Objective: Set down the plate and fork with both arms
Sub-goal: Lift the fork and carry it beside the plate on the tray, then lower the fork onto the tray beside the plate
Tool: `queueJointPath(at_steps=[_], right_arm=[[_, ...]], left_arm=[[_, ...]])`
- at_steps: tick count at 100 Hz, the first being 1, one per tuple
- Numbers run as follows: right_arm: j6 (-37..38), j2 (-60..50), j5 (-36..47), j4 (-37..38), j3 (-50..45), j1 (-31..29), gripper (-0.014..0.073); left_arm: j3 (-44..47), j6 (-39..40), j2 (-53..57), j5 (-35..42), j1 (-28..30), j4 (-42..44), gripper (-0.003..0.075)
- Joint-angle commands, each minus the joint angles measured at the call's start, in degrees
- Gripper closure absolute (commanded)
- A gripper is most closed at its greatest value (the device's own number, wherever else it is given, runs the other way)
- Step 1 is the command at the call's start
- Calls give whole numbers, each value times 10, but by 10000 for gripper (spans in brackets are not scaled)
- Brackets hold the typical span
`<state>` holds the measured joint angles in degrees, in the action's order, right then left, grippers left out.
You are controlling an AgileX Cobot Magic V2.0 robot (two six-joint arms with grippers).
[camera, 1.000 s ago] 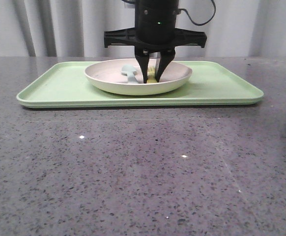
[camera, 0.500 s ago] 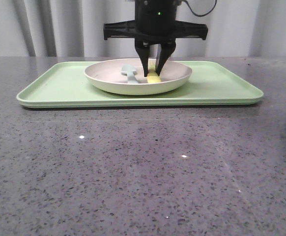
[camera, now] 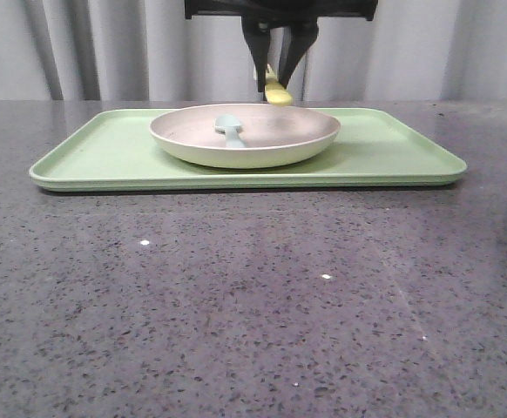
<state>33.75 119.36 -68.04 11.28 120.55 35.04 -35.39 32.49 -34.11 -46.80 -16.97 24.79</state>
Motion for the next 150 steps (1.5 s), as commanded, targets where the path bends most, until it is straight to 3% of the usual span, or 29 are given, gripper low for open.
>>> queueJointPath(at_steps=[1, 89, 150], right_arm=[[-12, -47, 10, 29, 20, 1, 589], [-56, -57, -20, 49, 16, -78, 589], [-63, -57, 11, 41, -104, -95, 589]], left_arm=[[-16, 8, 0, 32, 0, 14, 207], [-16, 8, 0, 32, 0, 14, 207], [-16, 8, 0, 33, 0, 14, 207]])
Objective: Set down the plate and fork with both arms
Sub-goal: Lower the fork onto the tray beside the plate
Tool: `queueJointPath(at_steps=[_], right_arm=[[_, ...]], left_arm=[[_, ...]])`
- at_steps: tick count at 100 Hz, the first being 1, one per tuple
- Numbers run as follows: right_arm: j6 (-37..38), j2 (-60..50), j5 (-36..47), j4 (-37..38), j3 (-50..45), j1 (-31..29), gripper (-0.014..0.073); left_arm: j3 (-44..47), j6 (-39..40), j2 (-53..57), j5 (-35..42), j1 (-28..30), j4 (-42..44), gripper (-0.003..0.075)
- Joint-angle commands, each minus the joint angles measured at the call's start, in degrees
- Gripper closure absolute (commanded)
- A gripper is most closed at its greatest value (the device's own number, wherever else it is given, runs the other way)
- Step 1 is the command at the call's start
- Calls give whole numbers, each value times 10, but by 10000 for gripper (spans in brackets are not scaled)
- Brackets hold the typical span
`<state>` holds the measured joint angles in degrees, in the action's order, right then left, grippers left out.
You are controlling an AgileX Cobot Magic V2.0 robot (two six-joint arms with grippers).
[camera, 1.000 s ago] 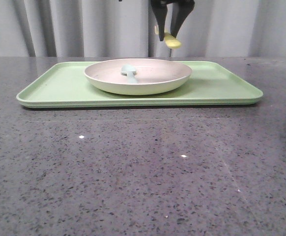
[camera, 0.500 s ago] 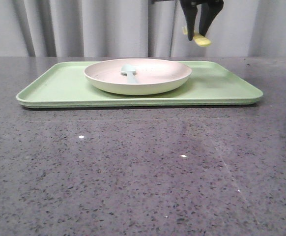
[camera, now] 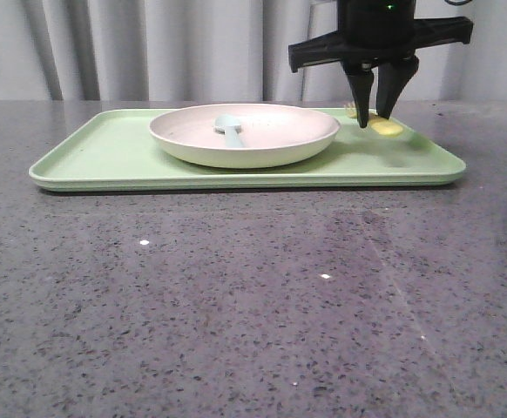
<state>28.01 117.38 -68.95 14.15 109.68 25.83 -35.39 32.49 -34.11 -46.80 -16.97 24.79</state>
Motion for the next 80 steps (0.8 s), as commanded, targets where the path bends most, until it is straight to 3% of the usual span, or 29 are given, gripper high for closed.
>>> queueJointPath(at_steps=[1, 80], right_arm=[[-6, -38, 21, 11, 4, -3, 589], [-6, -37, 21, 4, -6, -3, 589]], left_arm=[[-16, 8, 0, 33, 0, 14, 207], [-16, 8, 0, 33, 0, 15, 207]])
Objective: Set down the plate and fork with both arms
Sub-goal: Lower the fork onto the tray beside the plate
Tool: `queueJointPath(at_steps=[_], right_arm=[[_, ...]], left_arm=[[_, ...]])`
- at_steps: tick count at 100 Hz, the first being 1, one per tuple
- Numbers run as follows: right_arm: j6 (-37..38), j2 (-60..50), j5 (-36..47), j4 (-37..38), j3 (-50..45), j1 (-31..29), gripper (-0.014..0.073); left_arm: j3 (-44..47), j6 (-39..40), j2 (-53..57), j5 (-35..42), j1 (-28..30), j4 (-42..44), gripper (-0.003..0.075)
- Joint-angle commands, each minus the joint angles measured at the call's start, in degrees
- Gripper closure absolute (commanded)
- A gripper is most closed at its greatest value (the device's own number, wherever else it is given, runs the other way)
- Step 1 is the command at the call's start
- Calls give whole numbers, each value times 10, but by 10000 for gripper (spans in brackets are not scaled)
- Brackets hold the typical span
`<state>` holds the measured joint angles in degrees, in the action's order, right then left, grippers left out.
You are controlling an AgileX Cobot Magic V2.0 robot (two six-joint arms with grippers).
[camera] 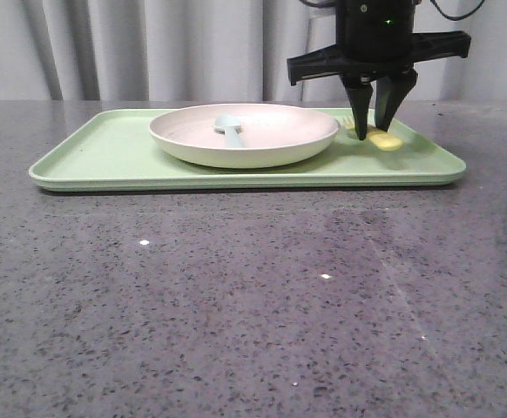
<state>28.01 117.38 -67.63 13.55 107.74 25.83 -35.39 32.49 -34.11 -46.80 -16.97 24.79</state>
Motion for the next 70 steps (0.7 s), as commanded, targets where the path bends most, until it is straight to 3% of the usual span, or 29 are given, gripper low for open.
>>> queueJointPath(at_steps=[1, 70], right_arm=[[-6, -37, 8, 10, 13, -3, 589], [-6, -37, 4, 8, 13, -3, 589]], left_arm=[[-16, 8, 0, 33, 0, 15, 207], [-16, 8, 0, 33, 0, 15, 207]])
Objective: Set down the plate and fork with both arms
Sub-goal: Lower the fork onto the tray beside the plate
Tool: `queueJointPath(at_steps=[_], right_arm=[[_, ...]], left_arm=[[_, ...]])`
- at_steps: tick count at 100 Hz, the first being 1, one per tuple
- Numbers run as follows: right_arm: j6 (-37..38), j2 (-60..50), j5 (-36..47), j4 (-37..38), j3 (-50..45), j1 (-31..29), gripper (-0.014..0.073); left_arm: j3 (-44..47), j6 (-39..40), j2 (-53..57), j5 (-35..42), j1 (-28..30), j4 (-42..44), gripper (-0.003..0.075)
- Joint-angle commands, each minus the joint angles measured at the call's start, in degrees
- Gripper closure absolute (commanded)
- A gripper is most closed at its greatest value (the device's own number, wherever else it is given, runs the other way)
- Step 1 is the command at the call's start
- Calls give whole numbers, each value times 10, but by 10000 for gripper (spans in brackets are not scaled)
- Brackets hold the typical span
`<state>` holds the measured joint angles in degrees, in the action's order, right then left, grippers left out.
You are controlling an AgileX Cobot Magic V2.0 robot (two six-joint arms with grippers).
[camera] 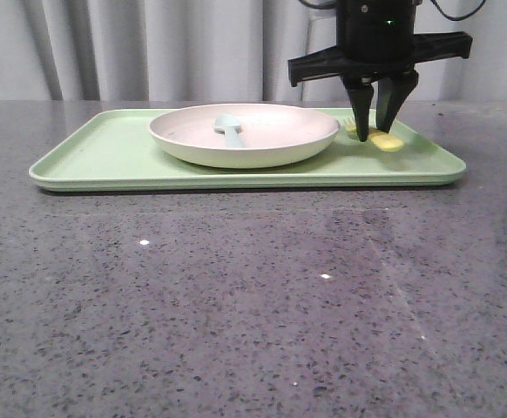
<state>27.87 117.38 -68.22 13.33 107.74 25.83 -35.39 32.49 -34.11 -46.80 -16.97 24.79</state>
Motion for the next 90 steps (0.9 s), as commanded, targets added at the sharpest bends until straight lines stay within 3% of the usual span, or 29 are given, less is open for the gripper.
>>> queueJointPath(at_steps=[1, 90], right_arm=[[-4, -37, 10, 10, 13, -3, 589], [-4, -34, 11, 10, 13, -3, 589]], left_arm=[[-16, 8, 0, 33, 0, 15, 207], [-16, 8, 0, 33, 0, 15, 207]])
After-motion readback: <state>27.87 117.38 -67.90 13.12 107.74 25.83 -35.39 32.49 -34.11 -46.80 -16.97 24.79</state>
